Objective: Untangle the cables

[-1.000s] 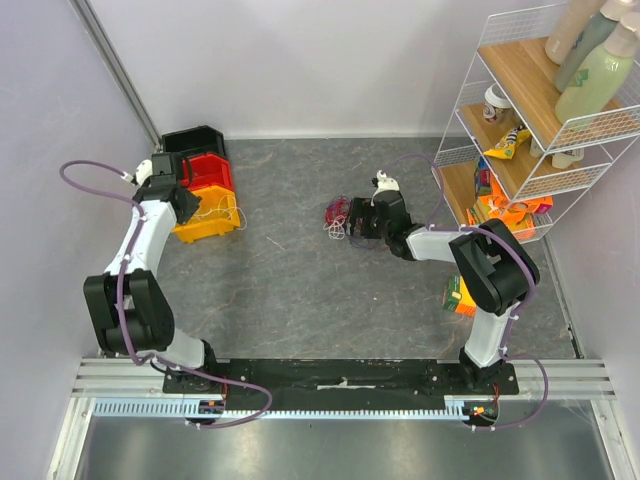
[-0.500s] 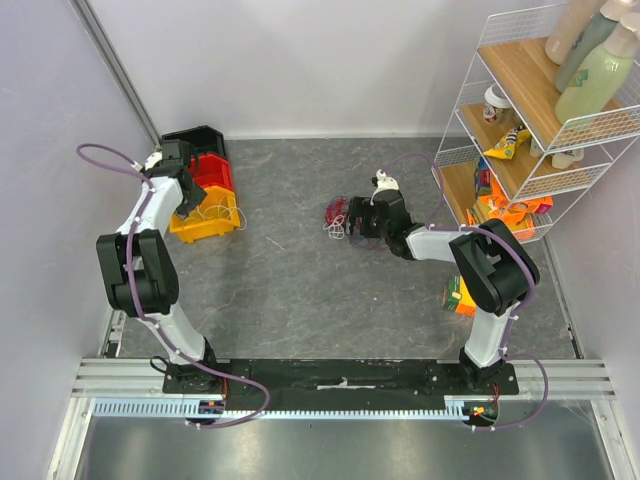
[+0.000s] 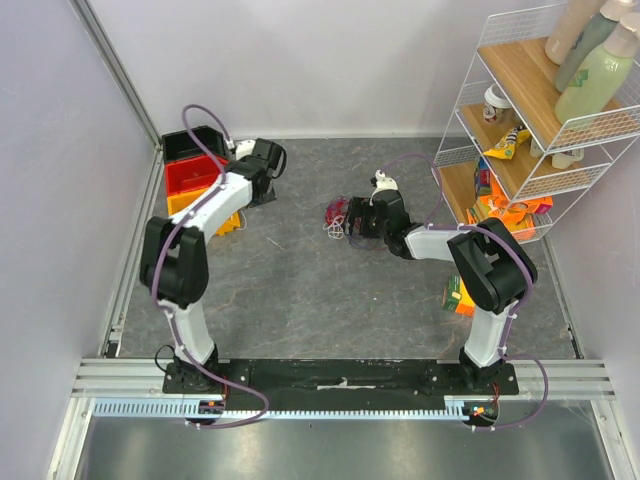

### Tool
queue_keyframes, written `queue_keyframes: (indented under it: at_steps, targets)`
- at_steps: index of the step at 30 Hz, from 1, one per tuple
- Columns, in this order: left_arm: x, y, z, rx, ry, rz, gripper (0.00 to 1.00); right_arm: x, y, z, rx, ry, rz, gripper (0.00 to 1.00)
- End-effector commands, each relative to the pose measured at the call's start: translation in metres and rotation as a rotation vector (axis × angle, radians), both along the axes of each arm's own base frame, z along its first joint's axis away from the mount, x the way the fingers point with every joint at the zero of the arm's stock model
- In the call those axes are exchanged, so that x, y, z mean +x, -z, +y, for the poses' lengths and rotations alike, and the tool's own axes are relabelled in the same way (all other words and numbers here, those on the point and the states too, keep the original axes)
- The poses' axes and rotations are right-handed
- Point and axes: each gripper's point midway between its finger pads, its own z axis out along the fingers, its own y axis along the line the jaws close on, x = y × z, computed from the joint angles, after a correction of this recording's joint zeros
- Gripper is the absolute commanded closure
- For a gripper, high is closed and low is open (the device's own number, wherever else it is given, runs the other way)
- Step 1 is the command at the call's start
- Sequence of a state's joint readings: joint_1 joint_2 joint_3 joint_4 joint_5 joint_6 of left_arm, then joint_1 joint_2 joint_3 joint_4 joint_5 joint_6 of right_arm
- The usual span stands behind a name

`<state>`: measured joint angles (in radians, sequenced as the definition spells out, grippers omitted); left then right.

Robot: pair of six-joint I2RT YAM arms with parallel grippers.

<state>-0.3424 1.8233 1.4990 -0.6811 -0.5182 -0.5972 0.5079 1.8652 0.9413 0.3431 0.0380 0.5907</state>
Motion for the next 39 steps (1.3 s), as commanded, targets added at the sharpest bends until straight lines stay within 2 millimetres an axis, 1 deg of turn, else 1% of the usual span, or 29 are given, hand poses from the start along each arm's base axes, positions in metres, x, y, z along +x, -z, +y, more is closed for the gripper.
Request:
queue_keyframes:
  at_steps: [1, 3, 4, 6, 9, 11, 13, 15, 18, 20, 23, 25, 28, 31, 34, 37, 38, 39]
  targets:
    - [0.004, 0.033, 0.009, 0.076, -0.088, 0.064, 0.44, 0.011, -0.015, 0.007, 0.03, -0.001, -0.041, 0.04]
    - [0.012, 0.042, 0.009, 0.1, -0.106, 0.057, 0.44, 0.01, -0.015, 0.008, 0.03, -0.002, -0.039, 0.04]
    - [0.015, 0.044, 0.013, 0.124, -0.13, 0.057, 0.44, 0.011, -0.016, 0.007, 0.031, 0.0, -0.04, 0.04]
    - [0.016, 0.054, 0.018, 0.155, -0.213, 0.09, 0.45, 0.011, -0.015, 0.006, 0.031, 0.003, -0.039, 0.05]
    - [0.018, 0.065, 0.021, 0.2, -0.274, 0.134, 0.46, 0.011, -0.015, 0.007, 0.035, 0.0, -0.038, 0.05]
    - [0.018, 0.07, 0.026, 0.218, -0.309, 0.127, 0.46, 0.012, -0.015, 0.007, 0.036, 0.001, -0.037, 0.04]
    - [0.019, 0.077, 0.027, 0.217, -0.331, 0.126, 0.46, 0.011, -0.015, 0.007, 0.036, 0.001, -0.037, 0.04]
    - [0.019, 0.085, 0.024, 0.194, -0.341, 0.139, 0.46, 0.011, -0.015, 0.007, 0.039, 0.001, -0.038, 0.05]
    - [0.017, 0.096, 0.027, 0.159, -0.376, 0.16, 0.5, 0.012, -0.016, 0.007, 0.04, 0.001, -0.039, 0.04]
    - [0.014, 0.1, 0.031, 0.147, -0.408, 0.165, 0.51, 0.012, -0.016, 0.006, 0.041, 0.003, -0.04, 0.04]
    - [0.013, 0.104, 0.03, 0.123, -0.42, 0.174, 0.51, 0.011, -0.015, 0.006, 0.043, 0.001, -0.037, 0.05]
    - [0.013, 0.106, 0.033, 0.119, -0.431, 0.177, 0.51, 0.012, -0.015, 0.006, 0.044, 0.001, -0.038, 0.04]
    - [0.017, 0.111, 0.038, 0.099, -0.436, 0.179, 0.54, 0.012, -0.015, 0.005, 0.045, 0.003, -0.038, 0.04]
    - [0.02, 0.116, 0.04, 0.082, -0.432, 0.181, 0.59, 0.011, -0.015, 0.007, 0.049, 0.0, -0.038, 0.04]
    - [0.025, 0.115, 0.04, 0.068, -0.426, 0.164, 0.63, 0.012, -0.015, 0.007, 0.051, 0.001, -0.037, 0.04]
    - [0.029, 0.111, 0.041, 0.057, -0.422, 0.14, 0.77, 0.012, -0.014, 0.007, 0.051, 0.0, -0.035, 0.04]
    - [0.03, 0.109, 0.04, 0.052, -0.421, 0.129, 0.87, 0.012, -0.014, 0.007, 0.05, -0.002, -0.035, 0.04]
    - [0.032, 0.106, 0.04, 0.043, -0.414, 0.118, 0.93, 0.012, -0.015, 0.007, 0.054, -0.002, -0.035, 0.04]
